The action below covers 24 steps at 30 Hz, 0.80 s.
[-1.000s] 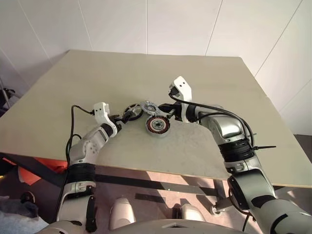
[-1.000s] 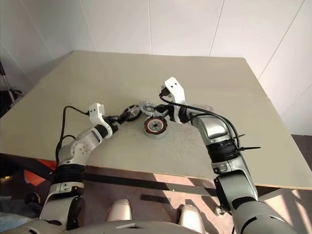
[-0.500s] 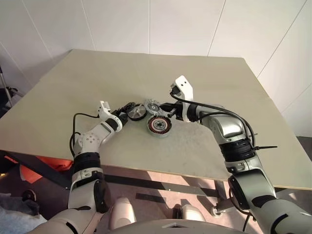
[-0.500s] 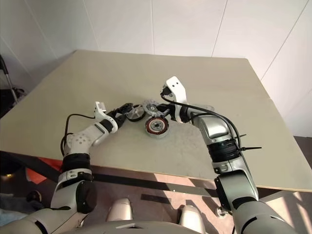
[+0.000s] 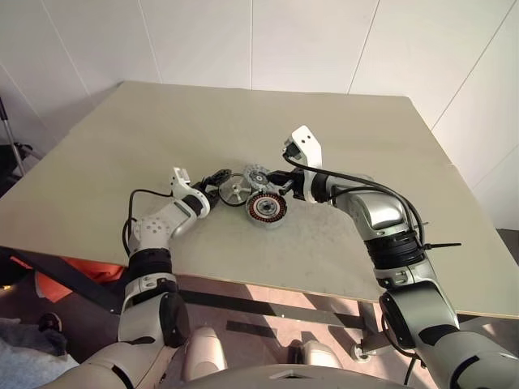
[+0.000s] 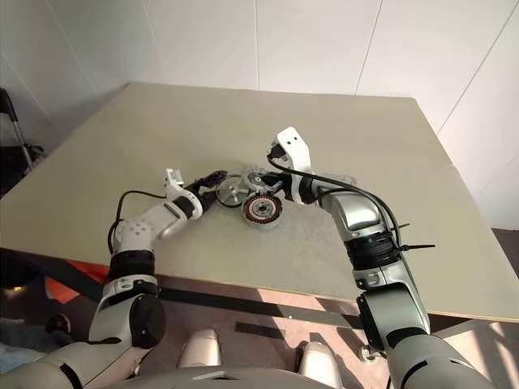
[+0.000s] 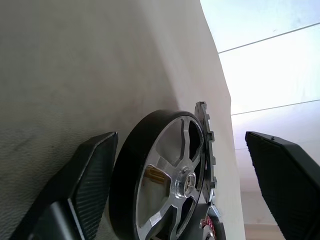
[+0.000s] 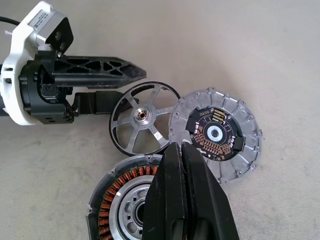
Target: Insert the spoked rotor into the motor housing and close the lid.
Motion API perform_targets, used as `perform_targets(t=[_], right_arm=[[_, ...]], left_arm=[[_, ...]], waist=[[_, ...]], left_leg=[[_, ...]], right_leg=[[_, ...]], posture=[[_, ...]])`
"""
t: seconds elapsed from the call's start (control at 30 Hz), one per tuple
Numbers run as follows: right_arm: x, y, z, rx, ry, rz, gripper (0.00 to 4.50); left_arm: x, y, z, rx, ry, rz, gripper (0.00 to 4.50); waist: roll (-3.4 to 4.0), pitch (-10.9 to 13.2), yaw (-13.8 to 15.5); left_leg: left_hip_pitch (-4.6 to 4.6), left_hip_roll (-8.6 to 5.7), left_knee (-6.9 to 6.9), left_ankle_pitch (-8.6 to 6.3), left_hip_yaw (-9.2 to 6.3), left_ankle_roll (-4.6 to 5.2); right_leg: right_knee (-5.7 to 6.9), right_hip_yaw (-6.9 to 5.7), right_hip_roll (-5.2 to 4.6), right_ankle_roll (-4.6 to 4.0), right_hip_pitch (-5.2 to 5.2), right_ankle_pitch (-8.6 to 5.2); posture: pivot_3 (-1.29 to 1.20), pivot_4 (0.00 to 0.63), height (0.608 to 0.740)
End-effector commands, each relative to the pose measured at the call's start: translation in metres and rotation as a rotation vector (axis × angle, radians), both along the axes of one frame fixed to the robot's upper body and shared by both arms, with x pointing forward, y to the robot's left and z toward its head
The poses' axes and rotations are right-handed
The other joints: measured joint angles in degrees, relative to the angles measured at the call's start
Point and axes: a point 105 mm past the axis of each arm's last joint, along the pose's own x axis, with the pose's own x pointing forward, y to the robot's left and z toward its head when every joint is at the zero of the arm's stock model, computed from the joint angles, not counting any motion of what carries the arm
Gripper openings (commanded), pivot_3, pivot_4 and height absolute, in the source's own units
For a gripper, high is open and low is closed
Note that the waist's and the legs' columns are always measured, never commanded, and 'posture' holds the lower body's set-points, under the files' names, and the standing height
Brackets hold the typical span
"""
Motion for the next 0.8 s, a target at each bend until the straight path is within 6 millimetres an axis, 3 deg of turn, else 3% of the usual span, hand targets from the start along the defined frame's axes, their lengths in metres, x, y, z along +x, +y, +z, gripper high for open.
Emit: perform_targets(t=[0.03, 0.23, 0.33, 0.5, 0.8], right_arm=[[0.001, 0.003, 0.017, 0.028, -0.058, 0.011, 0.00], [0.002, 0.005, 0.018, 0.029, -0.061, 0.015, 0.00], [0.003, 0.006, 0.018, 0.030, -0.064, 0.016, 0.00], [0.003, 0.006, 0.019, 0.031, -0.066, 0.014, 0.00], [0.003, 0.006, 0.018, 0.030, -0.064, 0.017, 0.00]], left_arm=[[-0.003, -0.003, 0.010, 0.007, -0.049, -0.041, 3.25], [-0.008, -0.002, 0.011, 0.027, -0.070, -0.061, 3.25], [-0.010, -0.002, 0.013, 0.031, -0.090, -0.073, 2.63], [-0.013, 0.004, 0.012, 0.048, -0.087, -0.076, 0.93], [-0.022, 0.027, 0.005, 0.064, -0.070, -0.023, 0.93]], waist=[[0.00, 0.0, 0.0], [-0.01, 0.0, 0.0], [-0.01, 0.0, 0.0], [-0.01, 0.0, 0.0], [-0.01, 0.0, -0.3]], left_leg=[[0.00, 0.00, 0.00, 0.00, 0.00, 0.00], [0.00, 0.01, 0.00, -0.01, 0.00, 0.01], [0.01, 0.01, 0.00, 0.00, 0.00, 0.00], [0.01, 0.01, 0.00, 0.00, 0.00, 0.01], [0.06, 0.04, -0.02, -0.01, 0.00, 0.01]], right_leg=[[0.00, -0.01, 0.00, 0.00, 0.00, 0.00], [0.00, -0.01, 0.00, 0.00, 0.00, 0.00], [0.00, -0.01, 0.00, 0.00, 0.00, 0.00], [0.00, -0.01, 0.00, 0.00, 0.00, 0.00], [0.01, 0.00, 0.03, 0.00, 0.01, 0.00]], posture=[[0.00, 0.000, 0.740], [0.00, 0.000, 0.740], [0.00, 0.000, 0.740], [0.00, 0.000, 0.740], [0.00, 0.000, 0.740]])
